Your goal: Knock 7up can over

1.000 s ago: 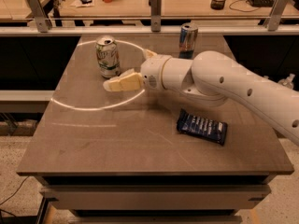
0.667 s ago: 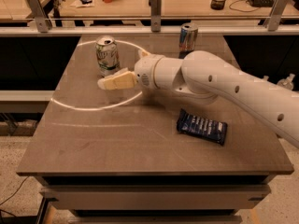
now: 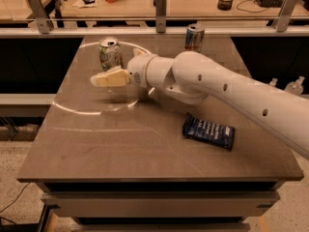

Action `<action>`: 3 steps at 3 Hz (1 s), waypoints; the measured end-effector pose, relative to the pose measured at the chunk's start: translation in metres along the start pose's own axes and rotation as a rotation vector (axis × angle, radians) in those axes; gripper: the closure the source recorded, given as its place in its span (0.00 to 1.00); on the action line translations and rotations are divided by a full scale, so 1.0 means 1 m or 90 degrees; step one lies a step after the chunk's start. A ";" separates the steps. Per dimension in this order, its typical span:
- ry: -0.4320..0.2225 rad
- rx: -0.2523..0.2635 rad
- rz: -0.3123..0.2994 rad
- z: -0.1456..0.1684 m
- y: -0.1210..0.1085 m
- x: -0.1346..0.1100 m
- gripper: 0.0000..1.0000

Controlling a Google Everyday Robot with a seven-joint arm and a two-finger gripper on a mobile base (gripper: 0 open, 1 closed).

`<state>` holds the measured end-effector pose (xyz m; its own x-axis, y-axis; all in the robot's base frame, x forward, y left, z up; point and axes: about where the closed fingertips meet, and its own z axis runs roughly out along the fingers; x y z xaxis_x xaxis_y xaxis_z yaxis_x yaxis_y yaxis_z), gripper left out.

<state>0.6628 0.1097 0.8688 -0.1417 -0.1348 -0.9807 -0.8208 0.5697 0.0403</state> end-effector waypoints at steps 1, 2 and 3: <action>-0.020 -0.008 0.000 0.021 0.000 -0.002 0.00; -0.029 -0.016 -0.008 0.035 -0.004 -0.005 0.18; -0.032 -0.023 -0.015 0.043 -0.007 -0.008 0.41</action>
Offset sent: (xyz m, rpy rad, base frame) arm 0.0401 0.0329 -0.0029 0.0387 -0.0530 0.0343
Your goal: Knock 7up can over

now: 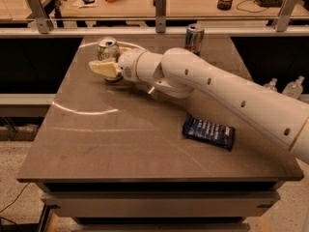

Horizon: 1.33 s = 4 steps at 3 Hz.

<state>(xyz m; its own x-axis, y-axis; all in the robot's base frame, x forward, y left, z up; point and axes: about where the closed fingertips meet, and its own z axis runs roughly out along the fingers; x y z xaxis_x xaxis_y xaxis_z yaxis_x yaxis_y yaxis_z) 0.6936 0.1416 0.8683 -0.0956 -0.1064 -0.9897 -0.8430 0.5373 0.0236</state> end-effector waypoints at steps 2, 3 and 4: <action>0.020 -0.019 -0.003 -0.005 0.004 -0.016 0.88; 0.059 -0.031 -0.019 -0.022 0.009 -0.045 1.00; 0.116 -0.043 -0.055 -0.047 0.009 -0.088 1.00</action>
Offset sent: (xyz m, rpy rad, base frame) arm -0.0102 -0.0171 0.0377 -0.0735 0.0366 0.0477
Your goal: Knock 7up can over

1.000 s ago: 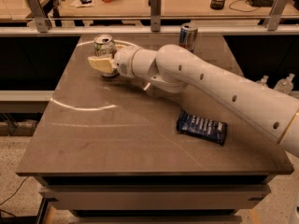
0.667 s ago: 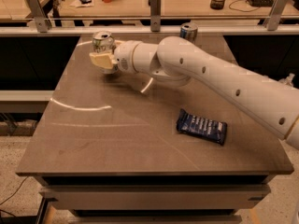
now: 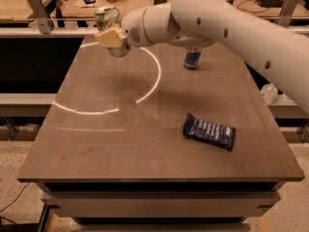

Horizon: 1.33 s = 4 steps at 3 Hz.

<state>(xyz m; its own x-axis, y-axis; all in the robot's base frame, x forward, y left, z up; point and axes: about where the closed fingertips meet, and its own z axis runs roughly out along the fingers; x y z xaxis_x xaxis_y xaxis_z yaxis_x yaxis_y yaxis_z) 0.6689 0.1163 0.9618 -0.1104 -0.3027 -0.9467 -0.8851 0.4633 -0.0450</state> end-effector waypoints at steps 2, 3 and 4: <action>0.128 0.000 -0.128 -0.046 -0.031 -0.051 1.00; 0.196 -0.050 -0.163 -0.050 -0.025 -0.045 1.00; 0.277 -0.134 -0.173 -0.052 0.002 -0.021 1.00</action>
Offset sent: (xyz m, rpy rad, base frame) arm -0.0913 -0.0897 0.0021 -0.6993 0.2410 0.4803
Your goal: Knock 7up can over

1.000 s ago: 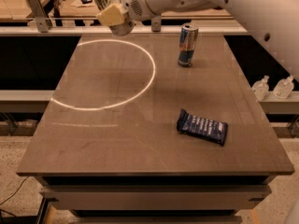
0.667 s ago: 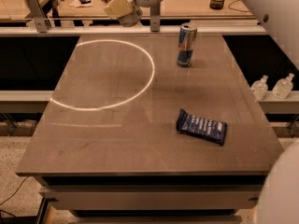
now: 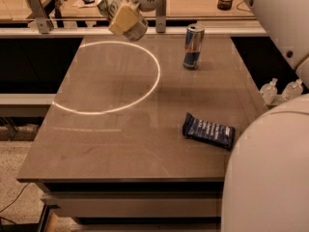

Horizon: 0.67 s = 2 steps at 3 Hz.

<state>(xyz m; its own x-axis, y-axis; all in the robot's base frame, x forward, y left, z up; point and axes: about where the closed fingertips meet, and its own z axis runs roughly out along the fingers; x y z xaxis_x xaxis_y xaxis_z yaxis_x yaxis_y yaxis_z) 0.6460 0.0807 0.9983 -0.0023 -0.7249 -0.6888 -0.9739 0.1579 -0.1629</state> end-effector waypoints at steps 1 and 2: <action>0.095 -0.092 -0.027 0.015 0.035 0.022 1.00; 0.213 -0.197 -0.064 0.024 0.072 0.059 1.00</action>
Offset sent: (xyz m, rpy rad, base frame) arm -0.1520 -0.0862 -0.0989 -0.7250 0.5308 0.4949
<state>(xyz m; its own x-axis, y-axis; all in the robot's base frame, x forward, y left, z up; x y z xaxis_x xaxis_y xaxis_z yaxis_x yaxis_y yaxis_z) 0.5816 0.0657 0.9291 0.0717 -0.9106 -0.4071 -0.9948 -0.0948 0.0368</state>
